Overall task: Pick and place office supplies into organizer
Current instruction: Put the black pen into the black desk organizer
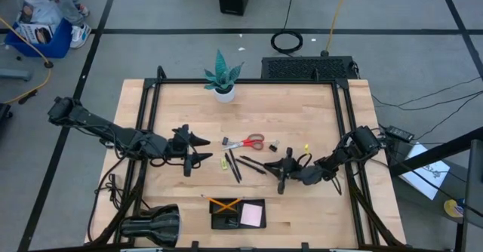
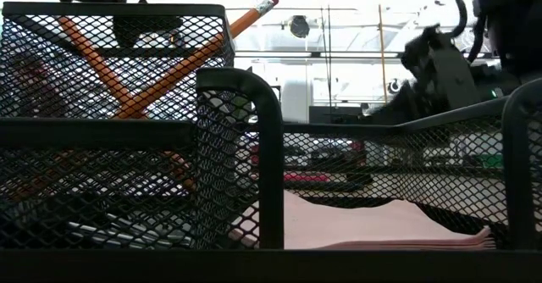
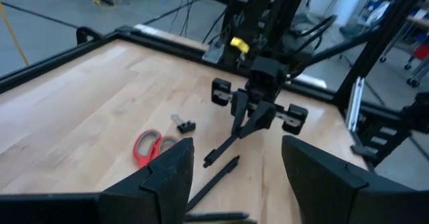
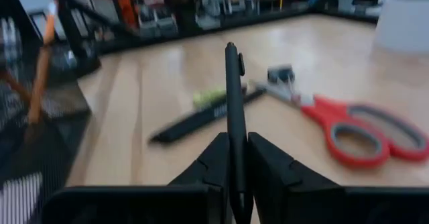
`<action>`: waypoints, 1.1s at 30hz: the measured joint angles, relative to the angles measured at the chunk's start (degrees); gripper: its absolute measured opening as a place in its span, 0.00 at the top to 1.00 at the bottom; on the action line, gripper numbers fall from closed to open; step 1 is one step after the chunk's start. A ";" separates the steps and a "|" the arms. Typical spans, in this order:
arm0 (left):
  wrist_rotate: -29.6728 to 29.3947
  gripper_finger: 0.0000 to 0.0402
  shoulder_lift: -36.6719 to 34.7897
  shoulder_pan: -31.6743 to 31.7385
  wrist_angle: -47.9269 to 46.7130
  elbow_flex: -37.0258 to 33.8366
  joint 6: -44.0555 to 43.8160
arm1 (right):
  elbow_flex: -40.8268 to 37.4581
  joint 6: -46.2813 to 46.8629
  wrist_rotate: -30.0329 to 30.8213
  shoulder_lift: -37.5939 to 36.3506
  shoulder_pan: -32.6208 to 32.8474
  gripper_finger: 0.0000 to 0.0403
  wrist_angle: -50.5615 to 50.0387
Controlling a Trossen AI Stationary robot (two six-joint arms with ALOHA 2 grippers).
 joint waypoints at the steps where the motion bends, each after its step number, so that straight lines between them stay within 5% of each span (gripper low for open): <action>1: 0.00 0.42 0.00 0.00 0.71 0.00 0.04 | 0.00 -0.72 0.00 0.00 -0.05 0.93 1.69; 9: -0.02 0.42 -0.02 0.02 6.18 0.00 0.06 | 1.49 -4.41 -0.31 -1.07 -0.30 0.91 7.11; 23: -0.44 0.42 -0.02 0.11 13.67 0.00 0.34 | 15.21 -17.53 -10.40 -5.84 -2.27 0.91 6.59; 33: -0.17 0.42 2.91 -0.38 18.38 0.02 1.54 | 18.71 -15.00 -10.39 -7.67 -6.86 0.91 0.28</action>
